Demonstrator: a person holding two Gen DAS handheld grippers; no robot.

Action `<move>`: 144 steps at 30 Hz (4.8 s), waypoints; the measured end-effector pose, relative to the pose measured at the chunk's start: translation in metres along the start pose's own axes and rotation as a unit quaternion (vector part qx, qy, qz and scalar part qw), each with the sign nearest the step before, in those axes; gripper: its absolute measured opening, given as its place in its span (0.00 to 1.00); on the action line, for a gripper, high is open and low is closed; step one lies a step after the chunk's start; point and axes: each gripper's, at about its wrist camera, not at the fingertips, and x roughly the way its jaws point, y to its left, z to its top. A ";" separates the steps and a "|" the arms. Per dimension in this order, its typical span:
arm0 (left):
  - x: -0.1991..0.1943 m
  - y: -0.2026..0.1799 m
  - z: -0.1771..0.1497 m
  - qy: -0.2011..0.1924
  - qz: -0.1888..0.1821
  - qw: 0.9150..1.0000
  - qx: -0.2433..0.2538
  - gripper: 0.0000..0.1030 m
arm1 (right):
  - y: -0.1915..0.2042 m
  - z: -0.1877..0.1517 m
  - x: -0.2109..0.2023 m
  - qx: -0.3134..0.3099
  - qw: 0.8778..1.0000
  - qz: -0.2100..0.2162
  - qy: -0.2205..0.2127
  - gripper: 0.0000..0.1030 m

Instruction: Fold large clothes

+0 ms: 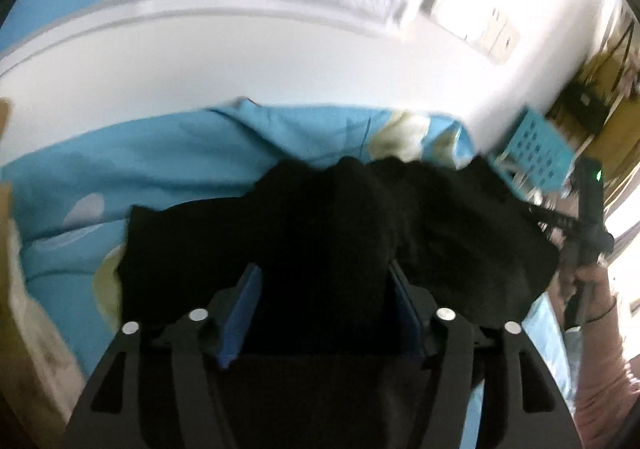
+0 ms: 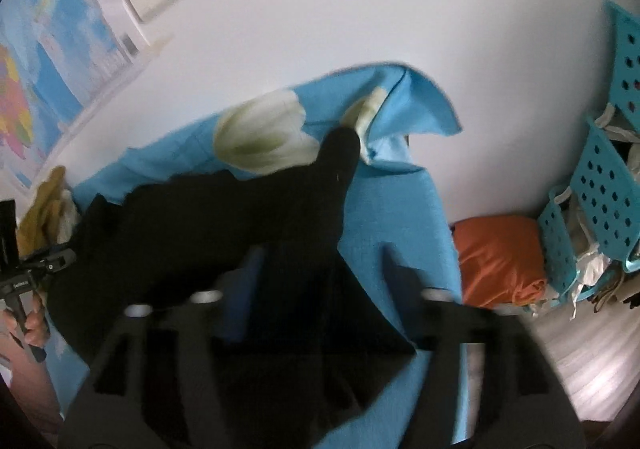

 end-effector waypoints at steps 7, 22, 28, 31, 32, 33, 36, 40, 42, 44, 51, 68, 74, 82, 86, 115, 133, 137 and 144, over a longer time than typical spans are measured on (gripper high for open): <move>-0.052 -0.004 -0.039 -0.053 0.059 0.997 0.022 0.68 | 0.025 -0.033 -0.062 -0.049 0.996 0.053 -0.055 0.76; -0.044 -0.008 -0.072 -0.040 0.105 0.993 0.019 0.68 | 0.047 -0.072 -0.019 -0.094 0.995 0.039 0.002 0.33; -0.043 -0.011 -0.069 -0.039 0.115 0.992 0.031 0.68 | 0.043 -0.051 -0.043 -0.074 0.995 0.058 -0.032 0.22; -0.040 -0.009 -0.070 -0.036 0.114 0.993 0.026 0.70 | 0.033 -0.046 -0.037 -0.051 0.996 0.065 -0.028 0.22; -0.039 -0.007 -0.070 -0.033 0.112 0.993 0.021 0.72 | 0.027 -0.047 -0.024 -0.034 0.997 0.067 -0.010 0.24; -0.039 -0.005 -0.071 -0.031 0.110 0.993 0.013 0.74 | 0.021 -0.050 -0.011 -0.015 0.998 0.060 0.010 0.27; -0.044 0.004 -0.078 -0.031 0.102 0.994 -0.010 0.75 | 0.015 -0.060 0.001 0.002 0.998 0.054 0.030 0.48; -0.065 0.018 -0.096 -0.031 0.095 0.994 -0.043 0.78 | 0.005 -0.064 -0.028 0.034 0.997 0.070 0.014 0.68; -0.077 0.027 -0.112 -0.027 0.065 0.995 -0.066 0.78 | 0.001 -0.071 -0.046 0.044 0.996 0.081 0.010 0.83; -0.083 0.035 -0.128 -0.013 0.032 0.996 -0.088 0.78 | -0.005 -0.080 -0.057 0.067 0.992 0.103 0.007 0.87; -0.066 0.032 -0.151 0.025 -0.073 0.988 -0.134 0.77 | 0.001 -0.114 -0.050 0.129 0.971 0.197 0.044 0.87; -0.005 0.029 -0.110 0.013 -0.151 0.957 -0.248 0.81 | 0.038 -0.088 0.012 0.189 0.962 0.194 0.022 0.93; -0.004 0.042 -0.107 -0.013 -0.168 0.939 -0.300 0.81 | 0.051 -0.076 0.028 0.197 0.967 0.159 -0.009 0.96; 0.008 0.038 -0.093 -0.015 -0.134 0.945 -0.299 0.61 | 0.049 -0.070 0.050 0.185 0.969 0.163 0.000 0.39; 0.011 0.035 -0.090 -0.010 -0.121 0.952 -0.282 0.57 | 0.040 -0.074 0.051 0.186 0.963 0.196 0.004 0.41; -0.045 0.015 -0.025 -0.032 -0.113 0.974 -0.193 0.36 | 0.080 -0.040 -0.025 0.071 0.965 0.248 -0.044 0.20; -0.165 -0.007 0.025 -0.133 -0.111 0.979 -0.111 0.35 | 0.136 0.001 -0.126 -0.013 0.947 0.294 -0.128 0.20; -0.208 0.005 0.033 -0.163 -0.085 0.978 -0.099 0.35 | 0.164 0.016 -0.138 -0.036 0.939 0.312 -0.137 0.20; -0.282 0.051 0.053 -0.215 -0.018 0.972 -0.089 0.35 | 0.255 0.048 -0.137 -0.084 0.919 0.356 -0.149 0.20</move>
